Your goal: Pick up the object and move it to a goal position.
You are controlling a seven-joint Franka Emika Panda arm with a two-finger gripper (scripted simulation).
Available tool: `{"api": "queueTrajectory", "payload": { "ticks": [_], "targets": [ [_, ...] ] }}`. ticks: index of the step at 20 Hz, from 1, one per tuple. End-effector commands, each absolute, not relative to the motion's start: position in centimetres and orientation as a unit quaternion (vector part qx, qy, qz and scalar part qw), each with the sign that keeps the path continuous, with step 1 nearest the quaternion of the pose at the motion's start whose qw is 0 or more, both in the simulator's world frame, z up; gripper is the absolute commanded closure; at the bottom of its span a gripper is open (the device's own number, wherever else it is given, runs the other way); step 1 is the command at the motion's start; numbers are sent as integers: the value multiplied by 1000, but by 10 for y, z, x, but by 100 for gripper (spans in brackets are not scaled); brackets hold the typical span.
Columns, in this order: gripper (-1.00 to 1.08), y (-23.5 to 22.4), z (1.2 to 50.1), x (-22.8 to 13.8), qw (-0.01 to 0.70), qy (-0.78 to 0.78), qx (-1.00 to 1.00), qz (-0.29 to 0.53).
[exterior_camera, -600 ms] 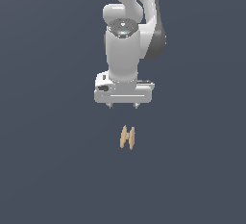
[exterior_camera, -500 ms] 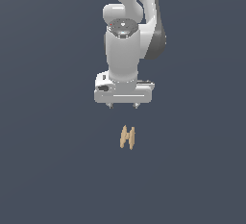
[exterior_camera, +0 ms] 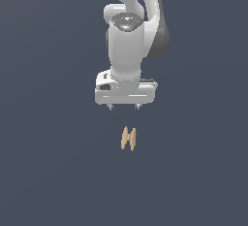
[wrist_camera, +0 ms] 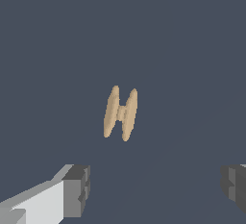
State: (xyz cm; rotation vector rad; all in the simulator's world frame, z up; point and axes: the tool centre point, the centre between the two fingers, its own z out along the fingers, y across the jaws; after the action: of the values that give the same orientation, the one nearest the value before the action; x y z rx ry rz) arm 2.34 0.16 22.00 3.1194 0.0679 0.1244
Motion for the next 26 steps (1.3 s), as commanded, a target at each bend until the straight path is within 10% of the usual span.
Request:
{"api": "queueTrajectory", "payload": {
  "ticks": [1,26],
  "targets": [
    [-92,2,219,24,10,22,999,40],
    [-92,22,81,57,0,-65,998,3]
  ]
}}
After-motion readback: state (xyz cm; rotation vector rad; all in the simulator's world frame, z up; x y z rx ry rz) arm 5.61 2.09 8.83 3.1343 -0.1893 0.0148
